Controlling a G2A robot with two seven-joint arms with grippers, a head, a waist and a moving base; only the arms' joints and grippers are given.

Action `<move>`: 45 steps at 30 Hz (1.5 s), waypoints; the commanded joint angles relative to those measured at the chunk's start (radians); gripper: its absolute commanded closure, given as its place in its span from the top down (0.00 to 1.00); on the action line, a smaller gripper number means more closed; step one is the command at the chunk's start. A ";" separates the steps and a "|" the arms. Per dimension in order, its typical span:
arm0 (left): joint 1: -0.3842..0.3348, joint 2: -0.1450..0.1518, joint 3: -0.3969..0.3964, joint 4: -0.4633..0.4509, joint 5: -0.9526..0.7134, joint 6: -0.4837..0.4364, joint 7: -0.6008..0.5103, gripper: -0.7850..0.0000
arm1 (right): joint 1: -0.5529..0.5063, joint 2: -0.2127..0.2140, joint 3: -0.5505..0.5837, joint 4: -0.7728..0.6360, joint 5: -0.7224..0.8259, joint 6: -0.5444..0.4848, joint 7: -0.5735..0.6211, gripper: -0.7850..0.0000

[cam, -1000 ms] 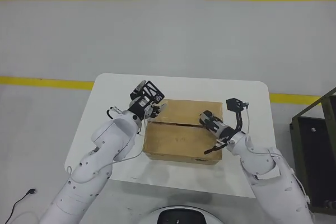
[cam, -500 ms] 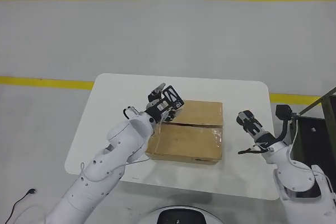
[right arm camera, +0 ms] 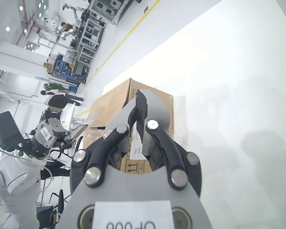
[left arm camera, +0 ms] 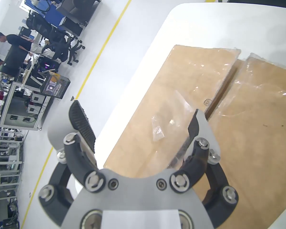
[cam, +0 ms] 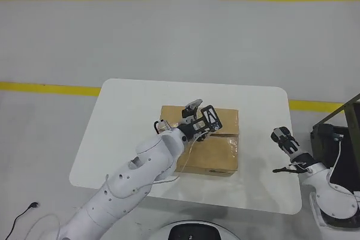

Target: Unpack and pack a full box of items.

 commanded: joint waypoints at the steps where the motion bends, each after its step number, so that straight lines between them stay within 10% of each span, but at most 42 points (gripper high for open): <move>1: -0.002 -0.008 0.018 -0.002 0.008 -0.001 -0.005 1.00 | -0.008 0.001 0.014 0.003 0.008 -0.011 0.002 0.00; 13: -0.012 -0.051 0.068 -0.014 0.013 0.029 -0.033 1.00 | -0.046 0.005 0.063 0.009 0.045 -0.073 0.017 0.00; 21: 0.077 -0.026 -0.069 -0.145 0.018 0.016 -0.115 1.00 | -0.025 0.007 0.036 -0.022 0.060 -0.121 0.053 0.00; 26: 0.177 0.003 -0.220 -0.257 0.003 -0.006 -0.181 1.00 | 0.026 0.010 -0.022 -0.046 0.033 -0.122 0.097 0.43; 34: 0.333 0.036 -0.429 -0.341 -0.024 -0.032 -0.205 1.00 | 0.211 0.009 -0.254 -0.064 -0.175 -0.064 0.156 0.45; 45: 0.384 0.046 -0.499 -0.363 -0.045 -0.055 -0.178 1.00 | 0.427 -0.012 -0.567 0.020 -0.570 0.074 0.205 0.60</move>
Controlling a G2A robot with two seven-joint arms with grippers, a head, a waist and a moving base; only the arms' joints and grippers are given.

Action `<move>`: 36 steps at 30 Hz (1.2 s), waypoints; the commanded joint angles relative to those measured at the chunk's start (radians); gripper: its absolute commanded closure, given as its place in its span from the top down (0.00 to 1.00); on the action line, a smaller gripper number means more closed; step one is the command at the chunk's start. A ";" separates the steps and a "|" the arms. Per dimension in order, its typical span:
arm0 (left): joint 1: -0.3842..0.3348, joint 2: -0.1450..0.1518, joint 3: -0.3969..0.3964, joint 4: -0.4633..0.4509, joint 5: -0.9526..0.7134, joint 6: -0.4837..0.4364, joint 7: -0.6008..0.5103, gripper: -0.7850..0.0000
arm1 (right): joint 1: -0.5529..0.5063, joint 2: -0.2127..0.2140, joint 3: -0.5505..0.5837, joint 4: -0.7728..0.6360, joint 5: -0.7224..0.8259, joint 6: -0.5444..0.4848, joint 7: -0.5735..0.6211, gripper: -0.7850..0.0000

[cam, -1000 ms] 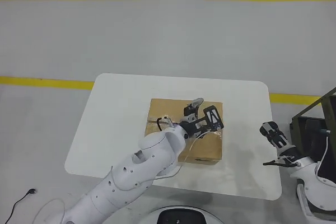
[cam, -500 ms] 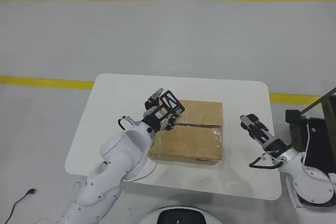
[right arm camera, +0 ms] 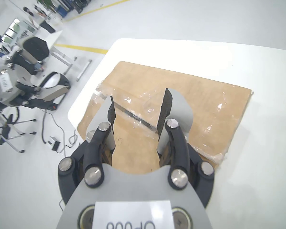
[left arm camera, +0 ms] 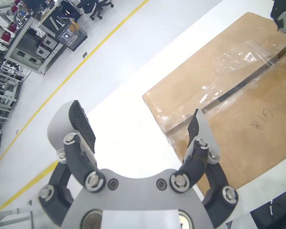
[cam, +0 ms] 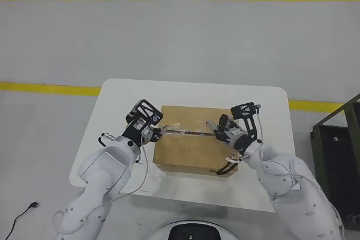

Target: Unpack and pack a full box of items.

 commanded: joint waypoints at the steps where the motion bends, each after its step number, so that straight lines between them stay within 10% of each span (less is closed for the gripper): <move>1: 0.001 0.001 -0.004 0.000 -0.004 -0.008 0.002 1.00 | 0.027 -0.005 -0.041 0.021 -0.050 0.028 0.006 0.64; 16: -0.010 0.003 -0.002 0.015 -0.029 -0.052 0.016 1.00 | -0.011 -0.007 0.006 -0.014 -0.095 0.085 -0.001 0.86; 18: -0.010 0.004 -0.005 0.010 -0.033 -0.055 0.014 1.00 | -0.031 -0.007 0.032 -0.047 -0.052 0.068 -0.034 0.68; 22: 0.001 0.007 -0.033 0.005 -0.025 -0.040 0.001 1.00 | -0.060 -0.008 0.049 -0.085 -0.008 0.013 -0.115 0.00; 23: 0.008 0.008 -0.043 0.002 -0.023 -0.031 0.000 1.00 | -0.063 -0.009 0.045 -0.081 -0.011 0.003 -0.128 0.00; 24: 0.016 0.009 -0.057 -0.002 -0.025 -0.018 0.000 0.85 | -0.063 -0.010 0.035 -0.077 -0.019 -0.006 -0.139 0.00; 26: 0.032 0.012 -0.087 -0.013 -0.015 0.003 -0.001 0.04 | -0.055 -0.014 0.008 -0.059 -0.024 -0.018 -0.161 0.00; 34: 0.121 0.024 -0.236 -0.066 -0.052 0.056 0.004 0.00 | 0.035 -0.047 -0.185 0.040 -0.092 -0.047 -0.243 0.00; 36: 0.140 0.026 -0.261 -0.084 -0.062 0.060 0.006 0.12 | 0.069 -0.060 -0.247 0.066 -0.124 -0.039 -0.254 0.00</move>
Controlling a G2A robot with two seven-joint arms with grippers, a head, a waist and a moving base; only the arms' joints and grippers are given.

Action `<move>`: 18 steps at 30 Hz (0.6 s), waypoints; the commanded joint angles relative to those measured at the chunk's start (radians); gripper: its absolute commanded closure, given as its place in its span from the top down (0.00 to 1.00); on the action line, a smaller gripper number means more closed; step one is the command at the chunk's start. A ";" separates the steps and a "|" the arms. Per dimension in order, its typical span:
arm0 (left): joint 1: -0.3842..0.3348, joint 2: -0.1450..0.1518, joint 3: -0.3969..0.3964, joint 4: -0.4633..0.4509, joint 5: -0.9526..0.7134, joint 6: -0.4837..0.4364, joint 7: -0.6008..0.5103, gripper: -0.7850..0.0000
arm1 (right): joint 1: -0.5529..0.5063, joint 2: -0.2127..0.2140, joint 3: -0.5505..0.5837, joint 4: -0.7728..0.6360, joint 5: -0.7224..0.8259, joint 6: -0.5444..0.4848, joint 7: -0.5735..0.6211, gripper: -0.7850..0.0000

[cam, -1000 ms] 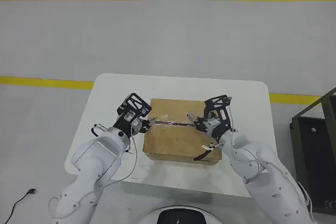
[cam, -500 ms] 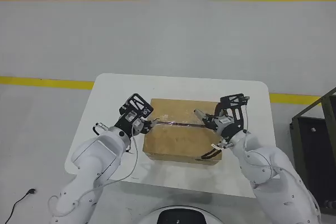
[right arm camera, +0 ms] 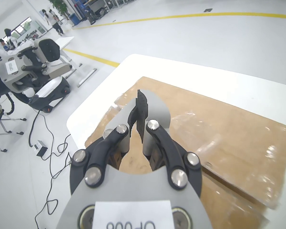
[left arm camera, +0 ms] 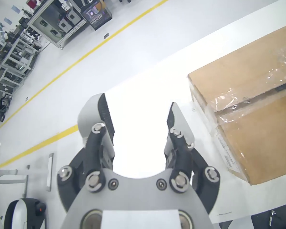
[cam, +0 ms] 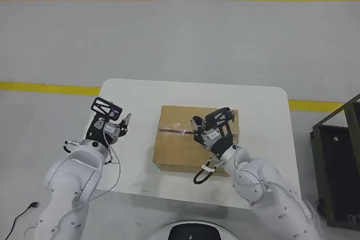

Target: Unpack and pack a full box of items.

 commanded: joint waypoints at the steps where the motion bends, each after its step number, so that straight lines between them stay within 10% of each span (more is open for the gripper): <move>1: 0.017 0.002 -0.021 -0.017 -0.010 0.003 0.002 0.13 | 0.035 -0.013 -0.068 0.029 -0.027 0.008 -0.006 0.00; 11: 0.044 0.006 -0.046 -0.037 -0.022 0.007 0.004 0.18 | 0.180 -0.083 -0.213 0.225 -0.008 0.095 -0.071 0.00; 13: 0.045 0.007 -0.046 -0.033 -0.030 0.005 0.001 0.55 | 0.196 -0.092 -0.226 0.262 -0.013 0.107 -0.071 0.00; 14: 0.044 0.007 -0.046 -0.030 -0.033 0.004 -0.001 0.98 | 0.200 -0.096 -0.230 0.282 -0.017 0.113 -0.072 0.00; 18: 0.038 0.008 -0.044 -0.022 -0.049 -0.003 -0.006 1.00 | 0.199 -0.105 -0.228 0.323 -0.019 0.122 -0.083 0.00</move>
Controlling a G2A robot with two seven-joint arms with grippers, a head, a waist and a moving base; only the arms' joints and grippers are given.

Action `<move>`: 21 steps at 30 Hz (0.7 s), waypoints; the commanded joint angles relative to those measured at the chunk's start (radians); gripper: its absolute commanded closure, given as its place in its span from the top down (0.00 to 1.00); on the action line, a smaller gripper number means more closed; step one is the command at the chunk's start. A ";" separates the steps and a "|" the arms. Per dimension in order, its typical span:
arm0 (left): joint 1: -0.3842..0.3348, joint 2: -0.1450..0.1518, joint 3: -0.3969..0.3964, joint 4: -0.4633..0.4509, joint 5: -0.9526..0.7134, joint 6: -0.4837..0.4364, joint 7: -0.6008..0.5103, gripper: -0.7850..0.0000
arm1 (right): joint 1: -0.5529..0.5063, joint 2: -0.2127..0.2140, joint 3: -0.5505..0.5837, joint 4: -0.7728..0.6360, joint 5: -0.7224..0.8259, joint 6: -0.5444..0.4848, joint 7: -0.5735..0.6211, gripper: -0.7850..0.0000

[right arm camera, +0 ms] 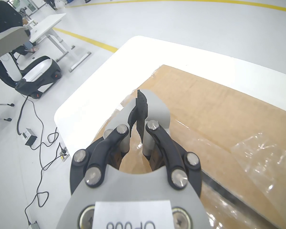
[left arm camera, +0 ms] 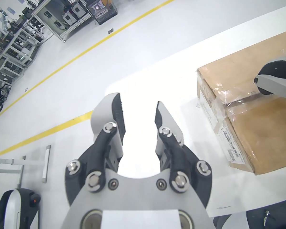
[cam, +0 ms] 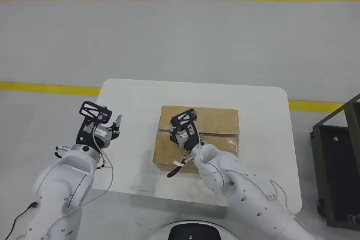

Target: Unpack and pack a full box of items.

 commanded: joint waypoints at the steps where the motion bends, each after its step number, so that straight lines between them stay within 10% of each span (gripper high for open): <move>1: -0.005 0.001 0.004 0.004 -0.004 -0.007 -0.002 1.00 | -0.006 -0.002 0.009 0.010 -0.001 0.004 -0.005 0.00; 21: -0.064 0.007 0.058 0.047 -0.010 -0.050 -0.011 1.00 | -0.178 0.036 0.219 -0.144 -0.143 0.034 0.053 0.00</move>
